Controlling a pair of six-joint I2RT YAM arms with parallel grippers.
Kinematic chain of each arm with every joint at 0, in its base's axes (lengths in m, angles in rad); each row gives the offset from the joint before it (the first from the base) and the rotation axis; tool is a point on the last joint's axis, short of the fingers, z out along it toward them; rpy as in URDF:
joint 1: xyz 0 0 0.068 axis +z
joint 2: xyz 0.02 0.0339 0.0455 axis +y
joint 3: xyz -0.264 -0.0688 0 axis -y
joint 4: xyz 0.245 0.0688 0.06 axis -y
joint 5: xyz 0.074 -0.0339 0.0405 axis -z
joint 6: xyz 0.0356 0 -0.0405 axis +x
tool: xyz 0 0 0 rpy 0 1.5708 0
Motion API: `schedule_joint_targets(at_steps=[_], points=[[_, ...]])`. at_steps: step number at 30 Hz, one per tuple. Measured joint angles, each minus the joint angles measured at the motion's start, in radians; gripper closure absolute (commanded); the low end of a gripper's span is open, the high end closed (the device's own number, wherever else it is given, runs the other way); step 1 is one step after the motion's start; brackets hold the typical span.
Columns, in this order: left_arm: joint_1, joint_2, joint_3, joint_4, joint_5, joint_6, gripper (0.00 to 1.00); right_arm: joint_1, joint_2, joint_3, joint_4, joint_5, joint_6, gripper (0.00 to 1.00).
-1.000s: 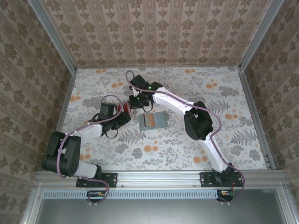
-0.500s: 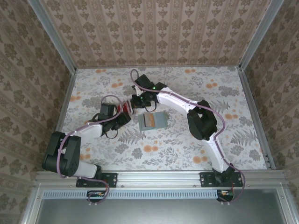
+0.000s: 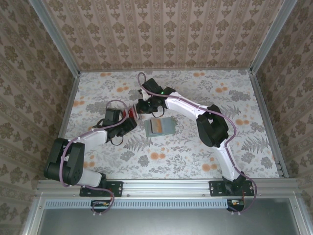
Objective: Put the credit cards into the card holder
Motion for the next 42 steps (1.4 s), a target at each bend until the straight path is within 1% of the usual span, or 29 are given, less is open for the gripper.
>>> schedule_joint_targets(at_steps=[3,5,9,15,20,28,32,36,38,42], points=[[0.000,0.000,0.005,-0.001,0.000,0.000,0.45,-0.006,0.000,-0.004,0.001,-0.002,0.000,0.90],[0.000,0.000,0.006,-0.001,0.000,0.000,0.45,-0.008,-0.001,-0.004,0.001,-0.004,0.001,0.94],[-0.001,0.000,0.006,-0.001,-0.003,0.000,0.45,-0.008,-0.002,-0.005,0.002,-0.005,0.002,0.97],[-0.001,0.000,0.013,-0.014,-0.005,0.001,0.45,-0.014,-0.036,-0.043,0.014,-0.006,-0.003,0.98],[-0.006,-0.009,0.033,-0.054,-0.019,0.011,0.45,-0.039,-0.131,-0.116,0.025,-0.012,-0.012,0.98],[-0.014,-0.106,0.085,-0.159,-0.058,0.042,0.45,-0.126,-0.352,-0.338,0.088,-0.049,-0.039,0.97],[-0.056,-0.142,0.129,-0.207,-0.090,0.055,0.45,-0.177,-0.429,-0.470,0.127,-0.094,-0.061,0.97],[-0.145,-0.135,0.180,-0.233,-0.117,0.056,0.46,-0.228,-0.452,-0.583,0.169,-0.175,-0.080,0.97],[-0.195,-0.108,0.218,-0.241,-0.125,0.056,0.47,-0.247,-0.452,-0.639,0.193,-0.209,-0.083,0.97],[-0.285,0.000,0.314,-0.247,-0.132,0.055,0.52,-0.278,-0.444,-0.730,0.247,-0.276,-0.079,0.97]])
